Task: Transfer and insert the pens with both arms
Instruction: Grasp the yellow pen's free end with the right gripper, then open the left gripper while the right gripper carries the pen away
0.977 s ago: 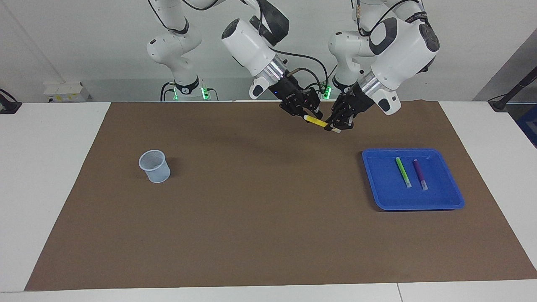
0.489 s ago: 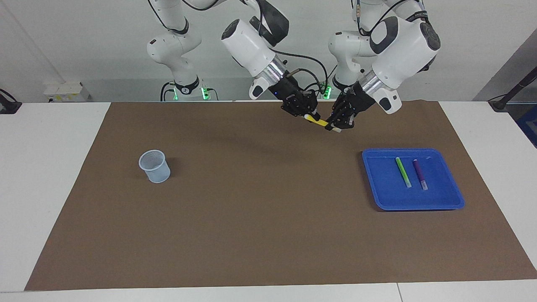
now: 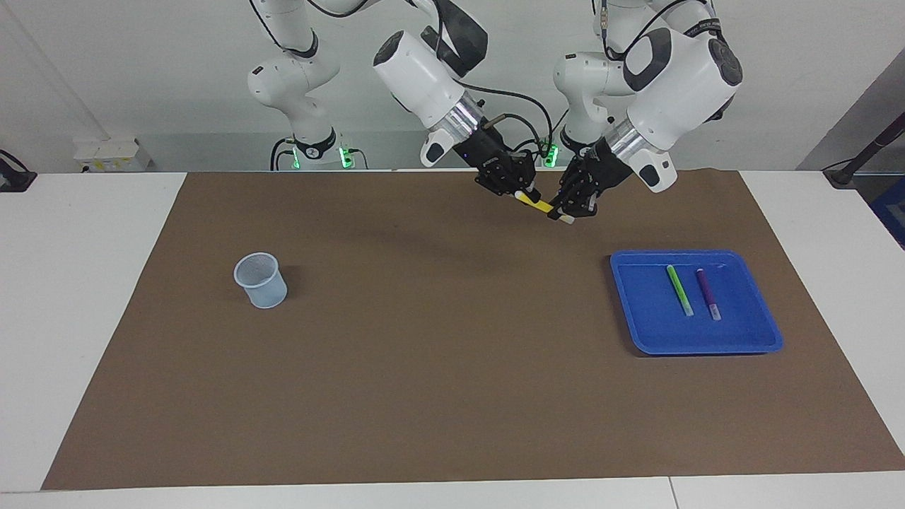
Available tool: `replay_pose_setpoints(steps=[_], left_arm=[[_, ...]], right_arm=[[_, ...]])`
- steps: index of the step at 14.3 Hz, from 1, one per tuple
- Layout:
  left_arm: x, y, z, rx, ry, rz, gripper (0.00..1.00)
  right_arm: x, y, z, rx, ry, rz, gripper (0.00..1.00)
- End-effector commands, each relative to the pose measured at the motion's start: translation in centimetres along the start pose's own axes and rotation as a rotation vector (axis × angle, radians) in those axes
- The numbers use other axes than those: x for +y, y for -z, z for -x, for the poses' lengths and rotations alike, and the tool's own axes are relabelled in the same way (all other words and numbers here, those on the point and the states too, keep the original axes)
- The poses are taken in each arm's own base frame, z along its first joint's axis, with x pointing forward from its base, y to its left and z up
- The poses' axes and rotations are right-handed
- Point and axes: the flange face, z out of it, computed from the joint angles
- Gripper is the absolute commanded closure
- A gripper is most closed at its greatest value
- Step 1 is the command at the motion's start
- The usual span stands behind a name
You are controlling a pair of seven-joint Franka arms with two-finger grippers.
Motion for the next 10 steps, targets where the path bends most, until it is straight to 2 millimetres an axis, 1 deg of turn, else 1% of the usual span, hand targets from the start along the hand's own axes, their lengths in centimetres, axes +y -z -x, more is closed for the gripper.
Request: replay_pose_setpoints(steps=[1,2,3,4,6,8,9,10], left_arm=[[-1.29,0.17,0.30,-0.009,-0.005,-0.007,0.89],[-1.42,0.05,0.23,-0.008,-0.004,-0.010,0.89],[-1.45,-0.06,0.16,-0.008,-0.004,-0.011,0.86],[-1.46,-0.15,0.19,-0.008,-0.006,-0.012,0.81],[-1.47,-0.20,0.15,-0.008,-0.005,-0.011,0.67],[-1.65,-0.16,0.16,-0.007,-0.005,-0.010,0.62],[-1.69,-0.33,0.05,-0.006,-0.003,-0.012,0.55],[-1.67,-0.32,0.04,-0.006,-0.003,-0.011,0.54]], right_arm=[[0.14,-0.02,-0.87,0.002,-0.011,-0.010,1.00],[0.19,-0.10,-0.89,0.002,-0.013,-0.008,1.00],[0.13,0.00,-0.88,0.004,-0.010,-0.010,1.00],[0.21,-0.07,-0.98,0.003,-0.012,-0.008,1.00],[0.16,0.01,-0.96,0.004,-0.012,-0.010,1.00],[0.19,-0.05,-0.99,0.005,-0.011,-0.009,1.00],[0.20,-0.07,-0.97,0.004,-0.011,-0.008,1.00],[0.20,-0.07,-0.97,0.004,-0.011,-0.008,1.00]])
